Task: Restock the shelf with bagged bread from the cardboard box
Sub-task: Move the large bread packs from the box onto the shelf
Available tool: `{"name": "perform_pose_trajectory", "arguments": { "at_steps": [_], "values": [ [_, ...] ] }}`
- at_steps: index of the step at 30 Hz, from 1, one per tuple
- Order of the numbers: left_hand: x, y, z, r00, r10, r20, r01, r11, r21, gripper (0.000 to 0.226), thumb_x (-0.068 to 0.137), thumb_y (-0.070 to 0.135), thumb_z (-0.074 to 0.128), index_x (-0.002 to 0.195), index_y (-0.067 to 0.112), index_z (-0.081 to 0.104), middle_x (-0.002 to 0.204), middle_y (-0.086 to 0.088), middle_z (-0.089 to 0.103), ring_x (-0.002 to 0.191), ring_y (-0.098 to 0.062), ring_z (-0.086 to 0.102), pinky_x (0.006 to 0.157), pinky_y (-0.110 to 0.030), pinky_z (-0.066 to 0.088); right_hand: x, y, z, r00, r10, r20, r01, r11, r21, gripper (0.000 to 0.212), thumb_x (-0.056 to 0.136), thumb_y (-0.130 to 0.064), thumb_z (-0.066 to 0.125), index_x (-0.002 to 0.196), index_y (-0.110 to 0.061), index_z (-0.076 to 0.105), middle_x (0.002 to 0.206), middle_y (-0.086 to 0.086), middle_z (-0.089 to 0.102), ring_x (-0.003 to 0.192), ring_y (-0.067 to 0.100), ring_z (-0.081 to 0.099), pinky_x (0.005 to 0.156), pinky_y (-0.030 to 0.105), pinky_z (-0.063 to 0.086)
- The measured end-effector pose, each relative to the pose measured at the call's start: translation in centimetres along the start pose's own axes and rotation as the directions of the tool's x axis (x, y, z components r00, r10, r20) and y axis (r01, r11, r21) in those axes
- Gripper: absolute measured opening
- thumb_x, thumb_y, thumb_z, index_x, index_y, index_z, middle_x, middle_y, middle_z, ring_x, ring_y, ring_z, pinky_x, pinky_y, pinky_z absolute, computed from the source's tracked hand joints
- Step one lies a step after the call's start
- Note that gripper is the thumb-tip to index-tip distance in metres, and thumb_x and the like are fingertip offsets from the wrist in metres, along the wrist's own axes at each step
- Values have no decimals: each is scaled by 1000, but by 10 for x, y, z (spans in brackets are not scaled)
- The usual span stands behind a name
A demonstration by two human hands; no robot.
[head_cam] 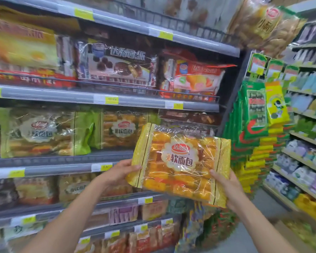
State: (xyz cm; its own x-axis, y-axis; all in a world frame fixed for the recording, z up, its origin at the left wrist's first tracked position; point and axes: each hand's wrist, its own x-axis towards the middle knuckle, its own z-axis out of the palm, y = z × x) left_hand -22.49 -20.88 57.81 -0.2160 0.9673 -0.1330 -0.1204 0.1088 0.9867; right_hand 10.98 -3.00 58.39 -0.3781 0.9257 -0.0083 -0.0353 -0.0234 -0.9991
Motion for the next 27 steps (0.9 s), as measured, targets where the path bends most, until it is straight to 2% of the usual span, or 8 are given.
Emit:
{"name": "perform_pose_trajectory", "arguments": {
  "at_steps": [3,6,10,12,18,23,25,27],
  "values": [
    [4,-2,-38,995,6,-95,9,987,162,63,66,51,88,119,24,67,117,1,76,109,-22,71,97,-45,54,30,8,44,997,-36,72,39,998,-47,120,54,-61,93,154,-29,34,146,-6,53,130,22,54,113,51,40],
    [13,-2,-76,982,26,-190,12,981,194,72,65,55,86,126,25,62,115,8,76,106,-11,72,94,-37,54,62,7,89,987,-4,160,7,1000,-20,96,81,-36,83,158,-24,26,137,-12,43,124,13,44,104,33,34],
    [24,15,-114,970,31,-240,22,976,217,44,74,43,79,114,36,62,101,23,76,91,5,70,102,-36,49,119,16,139,984,-3,181,21,995,-97,116,52,-62,94,151,-35,38,145,-4,57,126,20,58,108,46,47],
    [32,17,-139,960,46,-275,24,969,247,37,79,40,80,108,40,56,100,25,70,91,7,65,107,-35,44,143,15,165,980,3,199,18,994,-105,100,59,-56,93,144,-31,45,132,-7,64,114,15,64,95,40,54],
    [75,17,-214,903,179,-390,4,905,426,106,55,76,81,141,21,52,134,4,64,121,-17,61,108,-46,48,203,14,229,985,-86,146,118,967,-224,112,58,-63,90,152,-31,38,148,-3,53,132,21,53,111,48,45],
    [120,-6,-254,830,205,-518,68,886,459,119,50,87,75,140,12,54,136,-6,64,122,-24,62,105,-49,50,235,16,258,993,-87,84,109,944,-312,102,82,-41,82,160,-15,22,162,6,33,148,27,32,117,44,31],
    [121,-1,-246,822,150,-549,149,875,461,104,56,82,76,129,10,60,120,-4,72,106,-17,69,94,-42,57,245,24,261,996,-69,61,85,942,-324,103,84,-40,80,160,-10,18,164,9,29,149,28,30,117,45,31],
    [124,1,-239,836,135,-532,206,822,531,62,77,58,79,108,6,63,87,0,71,72,-11,66,69,-32,57,246,29,265,995,-87,51,100,929,-357,99,85,-41,78,159,-9,20,164,10,30,149,30,31,117,48,33]
  ]
}}
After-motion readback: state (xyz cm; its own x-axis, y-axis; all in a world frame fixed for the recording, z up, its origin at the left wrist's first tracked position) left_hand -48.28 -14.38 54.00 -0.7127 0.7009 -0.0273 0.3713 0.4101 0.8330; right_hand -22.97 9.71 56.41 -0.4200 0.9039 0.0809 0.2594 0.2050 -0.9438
